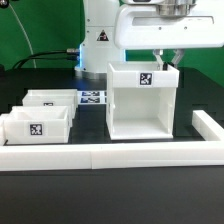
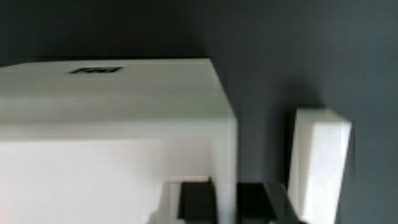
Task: Assemble drawer
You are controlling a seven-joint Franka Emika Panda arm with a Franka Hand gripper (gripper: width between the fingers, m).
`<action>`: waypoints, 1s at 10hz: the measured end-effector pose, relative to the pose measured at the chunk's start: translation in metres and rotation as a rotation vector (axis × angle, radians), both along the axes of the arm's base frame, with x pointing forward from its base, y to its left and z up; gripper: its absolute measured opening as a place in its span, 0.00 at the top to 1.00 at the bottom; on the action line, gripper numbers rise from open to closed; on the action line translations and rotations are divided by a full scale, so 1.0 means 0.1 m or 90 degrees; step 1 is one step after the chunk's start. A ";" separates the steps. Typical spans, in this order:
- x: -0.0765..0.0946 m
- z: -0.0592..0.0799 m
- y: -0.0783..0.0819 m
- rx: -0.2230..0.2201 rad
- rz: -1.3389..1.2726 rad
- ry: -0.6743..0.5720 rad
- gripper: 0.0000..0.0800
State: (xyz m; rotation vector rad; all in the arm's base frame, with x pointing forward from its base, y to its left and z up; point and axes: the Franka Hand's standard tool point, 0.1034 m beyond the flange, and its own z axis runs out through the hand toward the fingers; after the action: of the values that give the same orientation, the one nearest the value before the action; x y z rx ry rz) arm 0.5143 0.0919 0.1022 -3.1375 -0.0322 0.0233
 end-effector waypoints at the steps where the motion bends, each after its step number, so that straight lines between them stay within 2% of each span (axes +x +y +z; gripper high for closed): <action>1: 0.14 0.00 -0.01 0.002 -0.003 -0.008 0.95; 3: 0.44 0.01 -0.02 0.011 -0.017 -0.025 0.95; 5: 0.65 0.01 -0.02 0.015 -0.017 -0.043 0.95; 10: 0.67 0.01 -0.01 0.017 -0.054 -0.041 0.95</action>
Offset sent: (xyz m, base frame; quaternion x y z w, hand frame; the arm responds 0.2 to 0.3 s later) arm 0.0568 -0.0044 -0.0040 0.0104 0.0213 0.0348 0.9991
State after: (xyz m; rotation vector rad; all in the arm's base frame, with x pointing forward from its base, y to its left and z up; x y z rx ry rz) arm 0.5814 0.0912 0.1034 -3.1082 0.0996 -0.0785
